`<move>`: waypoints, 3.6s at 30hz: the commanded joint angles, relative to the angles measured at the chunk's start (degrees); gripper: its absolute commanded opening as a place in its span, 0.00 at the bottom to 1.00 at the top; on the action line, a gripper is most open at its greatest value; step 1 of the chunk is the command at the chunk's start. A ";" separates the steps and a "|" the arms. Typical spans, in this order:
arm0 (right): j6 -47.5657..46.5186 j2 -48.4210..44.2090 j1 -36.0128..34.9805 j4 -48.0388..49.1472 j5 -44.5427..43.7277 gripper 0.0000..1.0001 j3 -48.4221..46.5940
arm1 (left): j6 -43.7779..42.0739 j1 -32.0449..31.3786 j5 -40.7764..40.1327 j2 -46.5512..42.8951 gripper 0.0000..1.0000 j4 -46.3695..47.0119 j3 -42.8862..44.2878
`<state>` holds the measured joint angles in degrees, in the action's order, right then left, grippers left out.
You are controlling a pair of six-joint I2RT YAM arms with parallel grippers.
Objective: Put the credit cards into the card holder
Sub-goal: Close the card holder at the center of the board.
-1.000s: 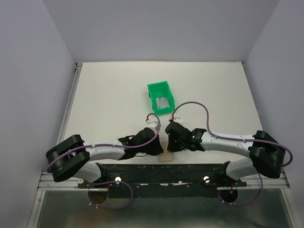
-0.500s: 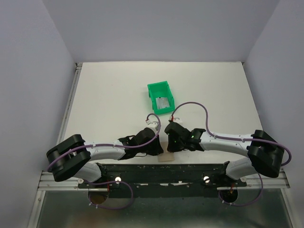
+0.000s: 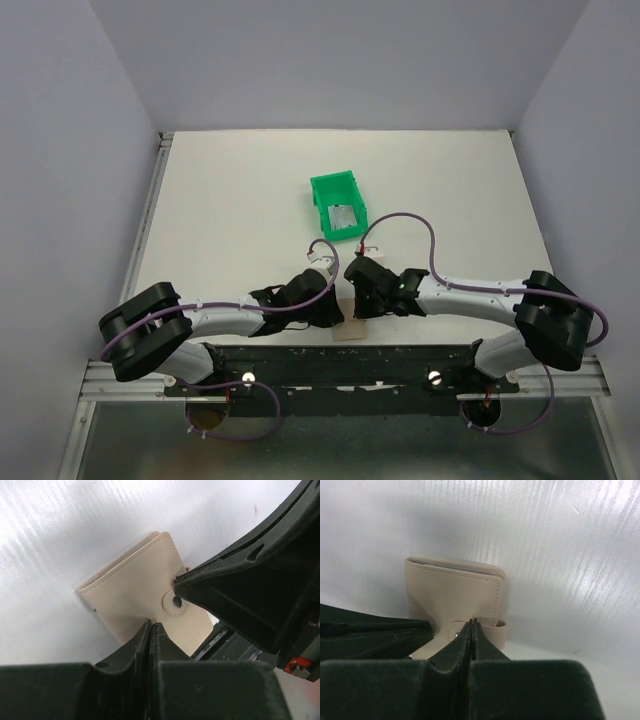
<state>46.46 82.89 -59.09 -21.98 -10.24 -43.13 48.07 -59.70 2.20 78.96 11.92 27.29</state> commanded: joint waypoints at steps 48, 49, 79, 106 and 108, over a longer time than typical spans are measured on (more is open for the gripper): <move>0.30 -9.50 -0.15 1.76 3.48 0.22 4.64 | -0.17 -0.24 0.44 1.46 0.13 0.21 1.19; 0.39 -9.85 -0.15 1.68 3.30 0.22 4.46 | -0.26 -0.24 0.44 1.55 0.13 0.21 1.10; -0.40 -3.62 -0.06 3.61 3.74 0.21 2.18 | 0.09 -0.24 0.70 1.99 0.13 0.64 0.49; 0.48 -1.24 -0.06 0.80 2.07 0.17 2.09 | 0.18 -0.24 0.70 2.08 0.13 1.00 0.13; 0.74 -1.15 -0.06 0.62 2.07 0.16 2.44 | 0.18 -0.24 0.70 1.99 0.13 0.91 0.13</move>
<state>46.57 80.60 -59.13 -19.25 -6.96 -40.86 48.12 -59.70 2.22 80.14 12.80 27.53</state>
